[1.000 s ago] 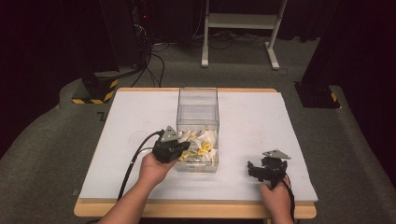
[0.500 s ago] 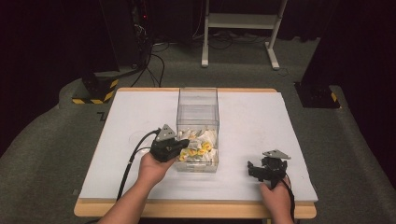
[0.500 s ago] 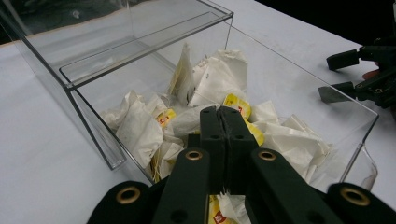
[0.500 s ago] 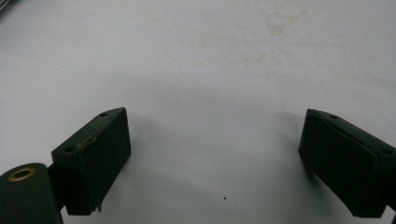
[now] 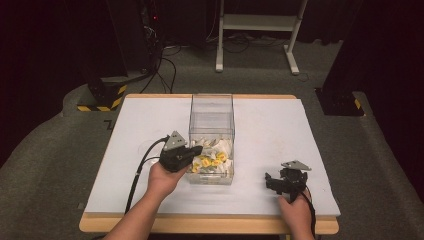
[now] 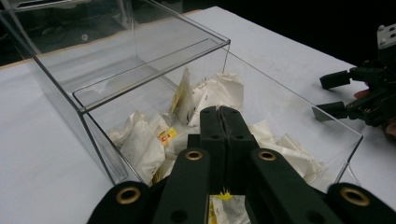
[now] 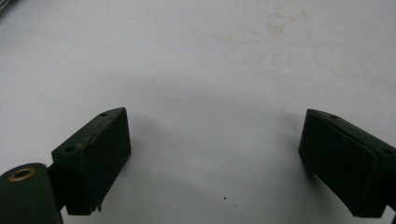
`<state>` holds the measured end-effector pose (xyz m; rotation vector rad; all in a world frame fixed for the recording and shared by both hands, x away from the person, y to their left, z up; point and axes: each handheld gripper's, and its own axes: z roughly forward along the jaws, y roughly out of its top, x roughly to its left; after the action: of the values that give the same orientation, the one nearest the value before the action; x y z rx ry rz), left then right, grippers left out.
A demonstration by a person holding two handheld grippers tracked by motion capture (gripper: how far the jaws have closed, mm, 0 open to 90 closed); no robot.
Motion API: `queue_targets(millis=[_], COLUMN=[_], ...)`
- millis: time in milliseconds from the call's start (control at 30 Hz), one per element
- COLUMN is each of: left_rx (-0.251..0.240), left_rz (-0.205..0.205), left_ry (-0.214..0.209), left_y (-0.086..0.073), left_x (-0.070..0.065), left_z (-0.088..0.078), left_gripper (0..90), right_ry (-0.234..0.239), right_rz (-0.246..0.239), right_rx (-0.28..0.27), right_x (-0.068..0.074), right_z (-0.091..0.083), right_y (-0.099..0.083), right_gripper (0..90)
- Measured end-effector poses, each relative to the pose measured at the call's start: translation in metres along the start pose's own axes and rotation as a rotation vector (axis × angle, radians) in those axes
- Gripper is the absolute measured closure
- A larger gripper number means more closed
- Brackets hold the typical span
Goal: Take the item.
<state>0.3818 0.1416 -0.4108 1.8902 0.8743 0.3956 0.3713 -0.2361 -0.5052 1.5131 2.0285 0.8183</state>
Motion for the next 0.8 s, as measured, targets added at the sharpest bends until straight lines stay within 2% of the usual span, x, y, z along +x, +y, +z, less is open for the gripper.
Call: queue_targets(millis=[100,433,800], left_rx=[-0.014,-0.051,-0.094], left_rz=[-0.015,-0.016,-0.018], left_ry=[-0.004,-0.007,0.013], left_y=[0.001,0.007,0.014], left_x=[0.001,0.003,0.008], left_z=[-0.002,-0.009,-0.023], left_gripper=[88.9,88.9,88.9], right_ry=[0.000,-0.001,0.000], right_rz=[-0.002,-0.002,0.000], right_rx=[-0.001,-0.002,0.000], right_x=[0.000,0.000,0.000], right_z=[0.000,0.000,0.000], right_y=[0.000,0.000,0.000], right_gripper=[9.1,9.1,9.1])
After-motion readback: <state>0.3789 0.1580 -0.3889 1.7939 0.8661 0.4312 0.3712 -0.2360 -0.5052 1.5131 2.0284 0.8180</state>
